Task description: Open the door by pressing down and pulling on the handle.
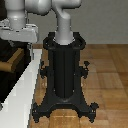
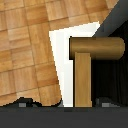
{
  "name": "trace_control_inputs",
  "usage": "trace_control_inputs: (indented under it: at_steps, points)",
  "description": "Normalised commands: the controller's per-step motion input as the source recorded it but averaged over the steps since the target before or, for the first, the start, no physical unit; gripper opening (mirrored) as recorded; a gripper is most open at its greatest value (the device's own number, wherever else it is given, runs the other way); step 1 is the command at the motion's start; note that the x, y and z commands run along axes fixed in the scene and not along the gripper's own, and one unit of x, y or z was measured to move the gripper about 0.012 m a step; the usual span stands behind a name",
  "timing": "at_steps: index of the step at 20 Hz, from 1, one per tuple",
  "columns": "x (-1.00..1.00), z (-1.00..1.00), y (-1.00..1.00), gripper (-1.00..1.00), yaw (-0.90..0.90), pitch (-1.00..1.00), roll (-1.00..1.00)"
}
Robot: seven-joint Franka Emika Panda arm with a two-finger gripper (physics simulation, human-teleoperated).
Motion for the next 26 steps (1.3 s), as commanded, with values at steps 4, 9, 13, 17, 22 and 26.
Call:
trace_control_inputs:
  at_steps: [4, 9, 13, 17, 22, 26]
  points:
    - [0.0, -0.75, -0.5, 1.0, 0.0, 0.0, 0.0]
    - [0.0, -0.6, -0.8, 1.0, 0.0, 0.0, 0.0]
    - [0.0, -0.5, -0.25, 1.0, 0.0, 0.0, 0.0]
    - [0.0, 0.0, 0.0, -1.0, 0.0, 0.0, 0.0]
    - [0.0, 0.0, 0.0, -1.0, 0.0, 0.0, 0.0]
    - [0.0, 0.0, 0.0, -1.0, 0.0, 0.0, 0.0]
